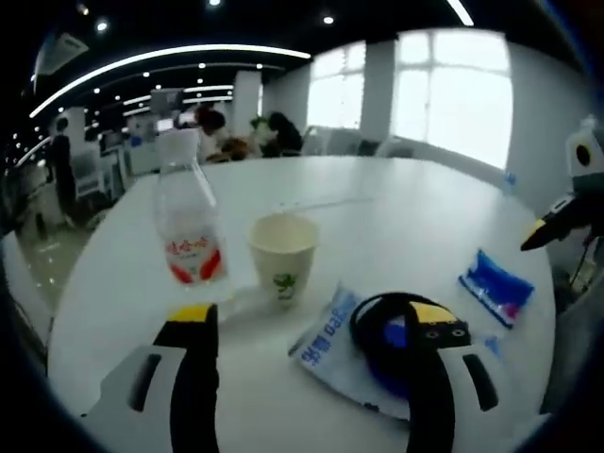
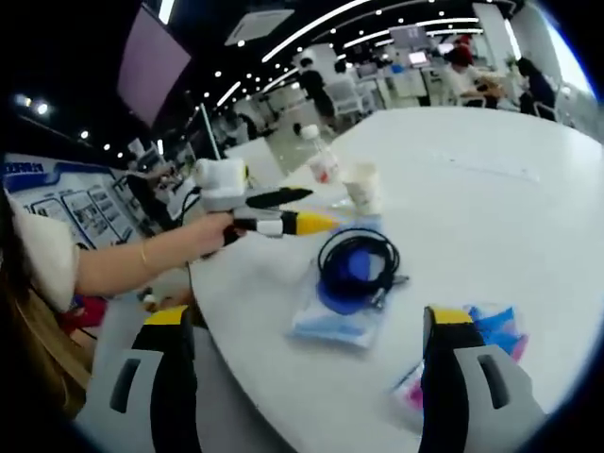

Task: Arrange the tabletop items into an orderly group along one side of the table until the central work area is clear of visible clutter.

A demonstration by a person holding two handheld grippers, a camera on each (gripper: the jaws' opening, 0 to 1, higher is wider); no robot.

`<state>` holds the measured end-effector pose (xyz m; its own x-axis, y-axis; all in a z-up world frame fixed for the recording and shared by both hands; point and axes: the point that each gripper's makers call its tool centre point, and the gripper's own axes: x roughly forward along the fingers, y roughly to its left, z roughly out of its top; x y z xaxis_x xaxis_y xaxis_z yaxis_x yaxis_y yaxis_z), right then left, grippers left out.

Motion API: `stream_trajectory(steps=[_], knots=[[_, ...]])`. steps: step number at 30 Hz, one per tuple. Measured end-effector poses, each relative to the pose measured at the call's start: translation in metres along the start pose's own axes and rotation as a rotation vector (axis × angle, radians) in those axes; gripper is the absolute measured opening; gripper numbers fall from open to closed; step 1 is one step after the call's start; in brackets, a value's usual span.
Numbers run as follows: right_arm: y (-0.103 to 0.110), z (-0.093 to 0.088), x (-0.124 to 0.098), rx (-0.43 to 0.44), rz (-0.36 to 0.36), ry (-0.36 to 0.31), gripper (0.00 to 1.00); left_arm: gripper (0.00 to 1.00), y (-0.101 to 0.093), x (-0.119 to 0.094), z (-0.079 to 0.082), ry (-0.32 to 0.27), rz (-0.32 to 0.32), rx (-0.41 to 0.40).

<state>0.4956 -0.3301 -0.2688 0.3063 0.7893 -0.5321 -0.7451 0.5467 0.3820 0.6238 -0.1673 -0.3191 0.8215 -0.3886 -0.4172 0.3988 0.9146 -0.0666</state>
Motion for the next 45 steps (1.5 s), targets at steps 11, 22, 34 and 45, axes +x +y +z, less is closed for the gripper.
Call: stream_trajectory(steps=[11, 22, 34, 45], knots=[[0.016, -0.006, -0.003, 0.069, -0.032, 0.004, 0.99, 0.76, -0.016, -0.013, 0.011, -0.003, -0.053, 0.024], [0.023, -0.023, 0.005, 0.147, -0.093, 0.051, 0.99, 0.75, -0.020, -0.024, 0.012, 0.020, -0.087, 0.050], [0.018, -0.040, 0.017, 0.226, -0.158, 0.058, 0.98, 0.65, -0.016, -0.027, 0.006, 0.044, -0.127, 0.086], [0.022, -0.055, 0.039, 0.366, -0.128, 0.019, 0.89, 0.65, -0.013, -0.014, -0.001, 0.060, -0.158, 0.075]])
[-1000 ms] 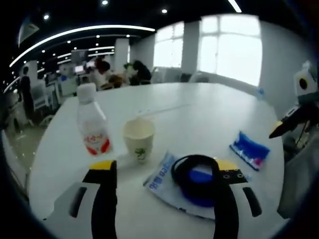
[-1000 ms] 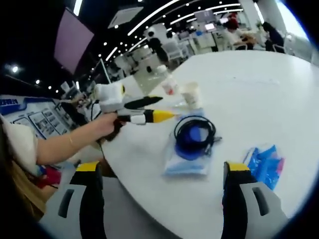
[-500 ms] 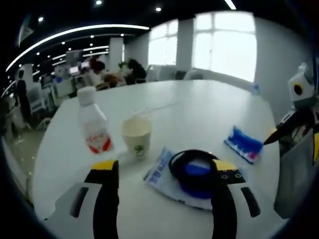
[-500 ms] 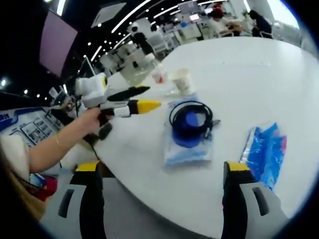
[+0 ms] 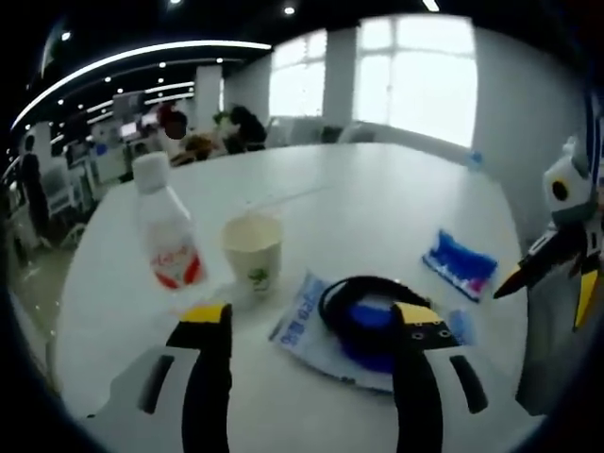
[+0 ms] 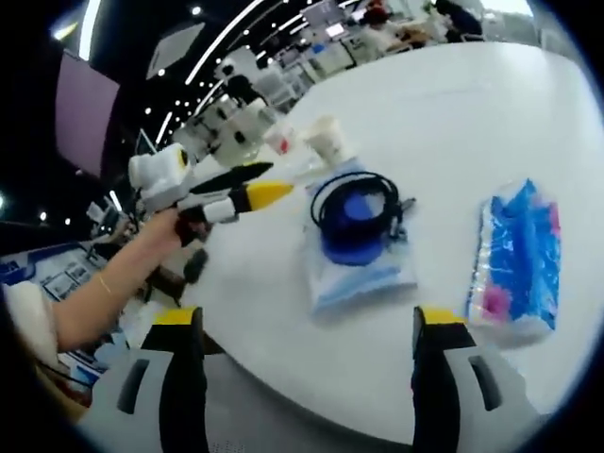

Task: Arrange the tabletop items into an orderly group along one side of the table until the central work area is clear of visible clutter.

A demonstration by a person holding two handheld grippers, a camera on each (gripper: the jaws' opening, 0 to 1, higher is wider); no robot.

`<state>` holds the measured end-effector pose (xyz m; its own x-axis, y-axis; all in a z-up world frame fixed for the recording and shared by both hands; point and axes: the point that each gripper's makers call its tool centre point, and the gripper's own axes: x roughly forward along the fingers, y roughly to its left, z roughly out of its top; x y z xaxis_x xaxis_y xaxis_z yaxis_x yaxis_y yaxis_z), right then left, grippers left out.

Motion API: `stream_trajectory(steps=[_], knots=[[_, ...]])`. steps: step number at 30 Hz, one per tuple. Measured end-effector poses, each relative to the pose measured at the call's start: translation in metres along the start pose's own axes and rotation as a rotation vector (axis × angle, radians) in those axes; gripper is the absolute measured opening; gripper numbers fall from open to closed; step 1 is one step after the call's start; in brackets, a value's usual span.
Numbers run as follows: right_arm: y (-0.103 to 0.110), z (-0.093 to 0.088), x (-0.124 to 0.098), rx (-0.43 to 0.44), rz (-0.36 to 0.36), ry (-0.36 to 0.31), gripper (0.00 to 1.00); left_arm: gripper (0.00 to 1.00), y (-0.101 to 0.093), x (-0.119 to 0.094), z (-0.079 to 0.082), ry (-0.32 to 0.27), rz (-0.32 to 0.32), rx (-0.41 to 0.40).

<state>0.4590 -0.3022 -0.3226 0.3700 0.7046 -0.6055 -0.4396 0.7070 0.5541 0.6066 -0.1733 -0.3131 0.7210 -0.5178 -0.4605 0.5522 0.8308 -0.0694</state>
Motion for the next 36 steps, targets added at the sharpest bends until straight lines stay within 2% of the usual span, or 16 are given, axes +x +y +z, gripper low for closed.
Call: stream_trajectory(steps=[7, 12, 15, 23, 32, 36], knots=[[-0.004, -0.013, 0.016, 0.044, -0.023, 0.039, 0.83, 0.62, 0.006, 0.011, -0.011, 0.046, -0.003, 0.018], [-0.006, -0.009, 0.021, 0.064, -0.037, 0.011, 0.77, 0.62, 0.011, 0.019, -0.017, 0.065, -0.009, 0.005], [-0.010, -0.009, 0.026, 0.081, -0.050, 0.010, 0.74, 0.62, 0.012, 0.026, -0.025, 0.099, -0.016, 0.026], [-0.018, -0.015, 0.039, 0.161, -0.081, 0.016, 0.66, 0.60, 0.008, 0.041, -0.031, 0.122, -0.051, 0.057], [-0.024, -0.017, 0.045, 0.241, -0.100, 0.006, 0.57, 0.56, 0.009, 0.050, -0.034, 0.136, -0.065, 0.028], [-0.025, -0.016, 0.049, 0.267, -0.104, 0.002, 0.53, 0.51, 0.009, 0.051, -0.037, 0.144, -0.067, 0.018]])
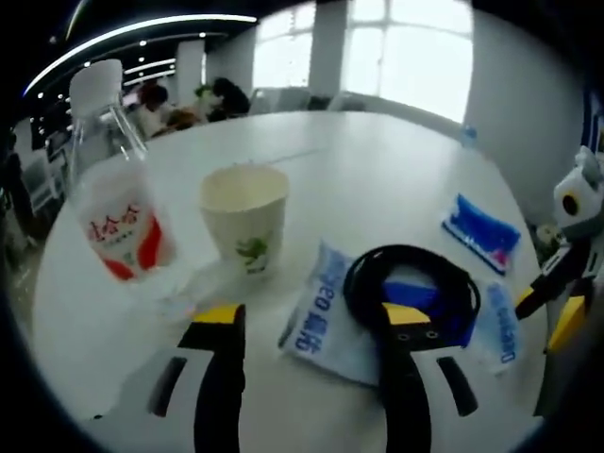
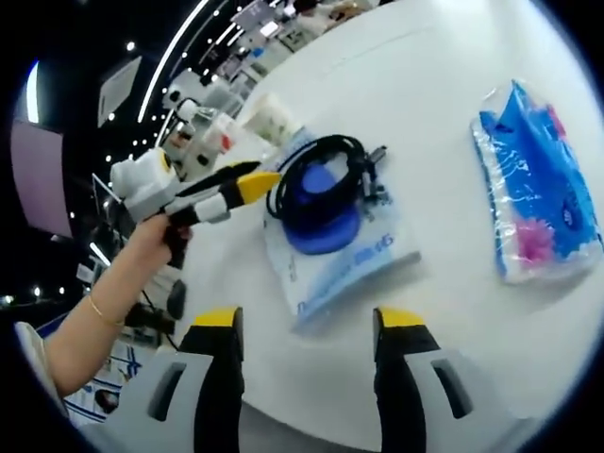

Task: Arrange the tabletop items into an orderly group along one side of the table until the central work area is clear of visible clutter.

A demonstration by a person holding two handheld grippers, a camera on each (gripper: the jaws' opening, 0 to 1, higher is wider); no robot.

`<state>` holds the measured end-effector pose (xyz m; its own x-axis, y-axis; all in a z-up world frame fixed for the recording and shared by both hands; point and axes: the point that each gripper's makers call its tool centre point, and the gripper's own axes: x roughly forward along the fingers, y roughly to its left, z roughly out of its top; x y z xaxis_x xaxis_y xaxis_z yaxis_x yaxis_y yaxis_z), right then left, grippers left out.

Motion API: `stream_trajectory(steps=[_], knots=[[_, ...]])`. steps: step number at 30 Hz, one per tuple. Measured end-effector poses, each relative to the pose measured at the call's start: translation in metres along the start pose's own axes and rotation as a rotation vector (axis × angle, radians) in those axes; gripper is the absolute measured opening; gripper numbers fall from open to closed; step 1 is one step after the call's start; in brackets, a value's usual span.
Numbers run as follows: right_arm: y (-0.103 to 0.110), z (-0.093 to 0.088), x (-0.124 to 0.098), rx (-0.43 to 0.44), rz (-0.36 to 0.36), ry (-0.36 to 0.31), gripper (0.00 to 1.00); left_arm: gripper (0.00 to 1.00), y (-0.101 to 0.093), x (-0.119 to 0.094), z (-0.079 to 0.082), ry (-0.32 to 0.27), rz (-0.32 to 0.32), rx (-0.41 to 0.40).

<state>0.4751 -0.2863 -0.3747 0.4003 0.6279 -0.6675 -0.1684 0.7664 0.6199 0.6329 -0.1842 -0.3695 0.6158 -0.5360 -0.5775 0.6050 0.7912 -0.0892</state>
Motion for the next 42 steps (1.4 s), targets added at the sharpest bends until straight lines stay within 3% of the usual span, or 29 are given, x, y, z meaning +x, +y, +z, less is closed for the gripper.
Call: stream_trajectory(steps=[5, 8, 10, 11, 16, 21, 24, 27, 30, 42], knots=[[-0.006, 0.002, 0.004, 0.022, -0.022, -0.007, 0.46, 0.40, 0.005, -0.001, 0.000, -0.014, 0.007, -0.033], [-0.010, -0.001, 0.007, 0.034, -0.031, -0.010, 0.39, 0.31, 0.006, 0.000, -0.008, 0.031, 0.011, -0.013], [-0.012, -0.002, 0.008, 0.046, -0.028, -0.020, 0.35, 0.21, 0.008, 0.000, -0.022, 0.110, 0.026, 0.045], [-0.011, -0.003, 0.008, 0.061, -0.020, -0.022, 0.33, 0.19, 0.003, 0.003, -0.018, 0.075, 0.015, 0.029], [-0.012, -0.008, 0.009, 0.074, -0.020, -0.007, 0.23, 0.21, 0.007, 0.002, -0.020, 0.075, 0.019, -0.003], [-0.011, -0.011, 0.010, 0.088, -0.015, 0.003, 0.20, 0.18, 0.006, 0.003, -0.023, 0.086, 0.035, 0.020], [-0.011, -0.015, 0.012, 0.074, -0.022, 0.018, 0.16, 0.14, 0.006, 0.003, -0.022, 0.087, 0.045, 0.095], [-0.010, -0.016, 0.013, 0.024, -0.018, 0.031, 0.14, 0.05, 0.006, 0.003, -0.016, 0.076, 0.068, 0.207], [-0.007, -0.016, 0.014, 0.004, -0.008, 0.031, 0.09, 0.03, 0.003, 0.003, -0.018, 0.111, 0.087, 0.255], [-0.014, -0.008, 0.007, -0.119, -0.045, 0.028, 0.02, 0.00, 0.005, 0.001, -0.016, 0.108, 0.118, 0.192]])
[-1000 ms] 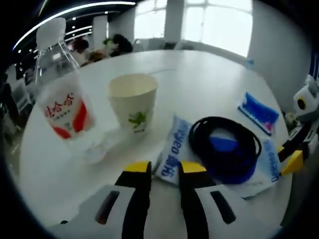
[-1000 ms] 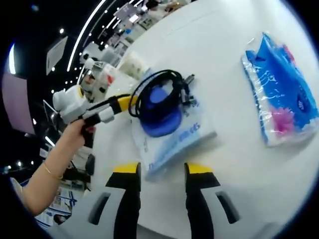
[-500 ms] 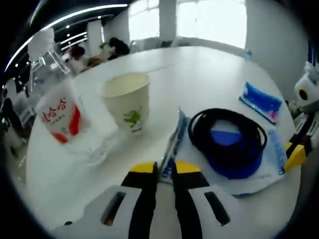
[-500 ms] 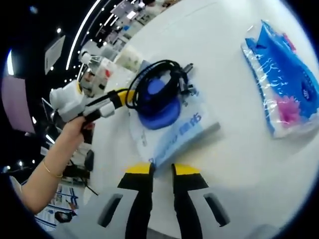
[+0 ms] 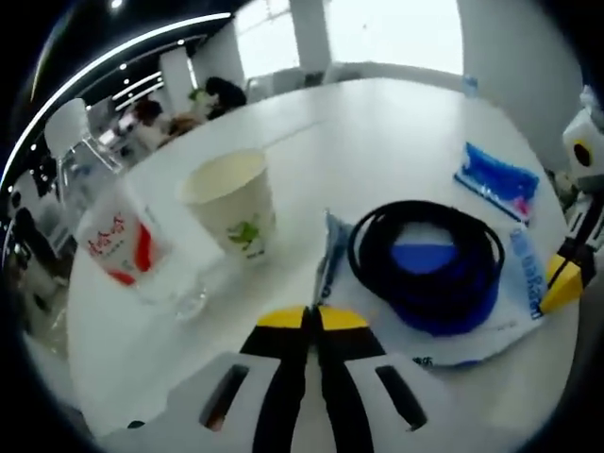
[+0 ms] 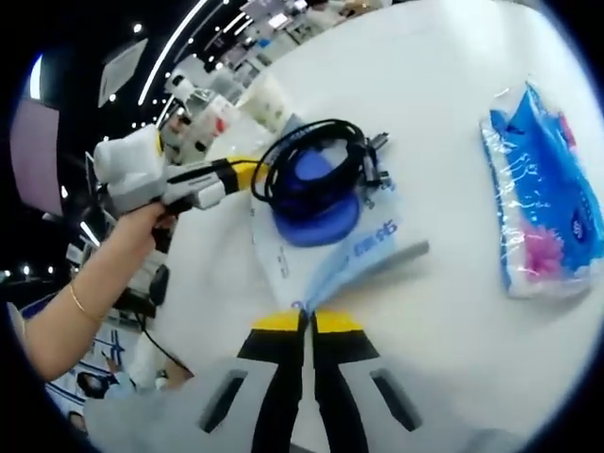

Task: Arrange the tabletop items into an orderly group along one side of the table until the central work area is clear of visible clutter.

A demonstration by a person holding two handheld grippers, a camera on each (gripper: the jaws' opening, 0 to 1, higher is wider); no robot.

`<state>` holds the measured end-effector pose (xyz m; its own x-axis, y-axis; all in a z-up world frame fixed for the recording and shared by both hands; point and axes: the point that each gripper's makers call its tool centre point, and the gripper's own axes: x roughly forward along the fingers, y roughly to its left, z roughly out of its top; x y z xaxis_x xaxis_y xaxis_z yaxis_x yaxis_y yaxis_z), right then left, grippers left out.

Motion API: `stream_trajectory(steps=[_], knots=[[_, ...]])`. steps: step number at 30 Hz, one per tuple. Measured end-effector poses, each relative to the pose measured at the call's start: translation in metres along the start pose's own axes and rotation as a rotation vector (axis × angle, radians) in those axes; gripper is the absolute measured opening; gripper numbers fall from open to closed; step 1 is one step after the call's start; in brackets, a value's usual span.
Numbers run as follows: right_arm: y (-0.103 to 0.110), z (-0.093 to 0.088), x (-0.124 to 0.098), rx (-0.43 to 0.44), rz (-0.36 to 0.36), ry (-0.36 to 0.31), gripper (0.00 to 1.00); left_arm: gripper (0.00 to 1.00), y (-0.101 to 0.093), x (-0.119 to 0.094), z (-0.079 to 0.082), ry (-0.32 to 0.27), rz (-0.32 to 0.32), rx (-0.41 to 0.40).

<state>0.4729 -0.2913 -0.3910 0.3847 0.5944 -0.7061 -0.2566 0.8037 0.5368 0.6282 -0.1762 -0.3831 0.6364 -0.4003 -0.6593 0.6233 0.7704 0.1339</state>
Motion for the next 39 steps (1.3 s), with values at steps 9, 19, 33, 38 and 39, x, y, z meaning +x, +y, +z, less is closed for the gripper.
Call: stream_trajectory(steps=[9, 19, 33, 38, 39], knots=[[-0.014, 0.010, -0.008, -0.084, -0.068, -0.023, 0.01, 0.00, -0.002, -0.008, 0.010, -0.052, 0.024, -0.045], [-0.033, 0.029, -0.023, -0.169, -0.150, -0.074, 0.01, 0.00, -0.005, -0.018, 0.021, -0.093, 0.057, -0.032], [-0.048, 0.050, -0.038, -0.326, -0.264, -0.117, 0.01, 0.00, -0.013, -0.023, 0.034, -0.157, 0.069, -0.065], [-0.053, 0.045, -0.036, -0.287, -0.264, -0.094, 0.01, 0.00, -0.017, -0.020, 0.022, -0.119, 0.054, -0.090], [-0.053, 0.044, -0.036, -0.281, -0.265, -0.089, 0.01, 0.00, -0.018, -0.020, 0.021, -0.117, 0.051, -0.090]])
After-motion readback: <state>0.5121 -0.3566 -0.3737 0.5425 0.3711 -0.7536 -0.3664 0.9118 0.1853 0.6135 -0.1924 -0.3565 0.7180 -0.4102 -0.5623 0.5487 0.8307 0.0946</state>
